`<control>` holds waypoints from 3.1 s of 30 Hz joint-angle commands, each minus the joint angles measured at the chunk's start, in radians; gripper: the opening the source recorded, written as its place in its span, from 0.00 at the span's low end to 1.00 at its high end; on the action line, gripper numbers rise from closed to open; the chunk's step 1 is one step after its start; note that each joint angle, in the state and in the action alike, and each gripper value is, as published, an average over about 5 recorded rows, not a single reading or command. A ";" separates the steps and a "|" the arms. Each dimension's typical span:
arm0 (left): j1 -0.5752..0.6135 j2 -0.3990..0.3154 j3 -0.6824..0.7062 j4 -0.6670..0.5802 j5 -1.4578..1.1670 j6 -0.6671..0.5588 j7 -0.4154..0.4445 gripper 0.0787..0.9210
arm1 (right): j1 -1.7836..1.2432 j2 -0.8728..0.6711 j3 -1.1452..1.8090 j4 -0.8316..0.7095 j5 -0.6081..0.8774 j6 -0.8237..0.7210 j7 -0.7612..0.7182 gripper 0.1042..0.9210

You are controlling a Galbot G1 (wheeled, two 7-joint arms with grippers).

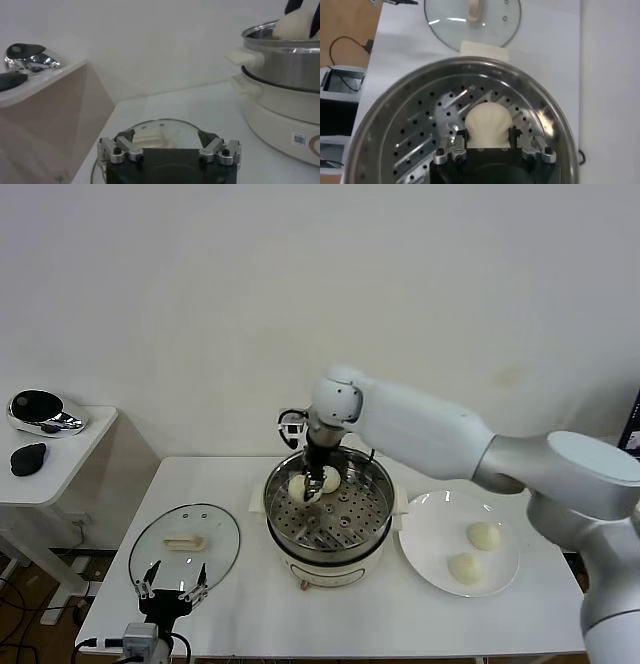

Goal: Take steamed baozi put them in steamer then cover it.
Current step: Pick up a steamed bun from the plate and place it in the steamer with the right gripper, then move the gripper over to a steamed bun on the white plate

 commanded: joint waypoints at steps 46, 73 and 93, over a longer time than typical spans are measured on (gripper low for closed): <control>0.021 0.003 0.004 -0.018 -0.001 0.006 0.006 0.88 | 0.034 -0.786 0.136 0.388 -0.206 0.249 -0.179 0.88; 0.044 -0.020 0.011 -0.011 0.021 0.006 0.005 0.88 | -0.475 -0.806 0.369 0.359 -0.418 0.355 -0.165 0.88; 0.038 -0.019 0.010 0.011 0.022 0.005 0.006 0.88 | -0.509 -0.703 0.357 0.286 -0.441 0.337 -0.138 0.88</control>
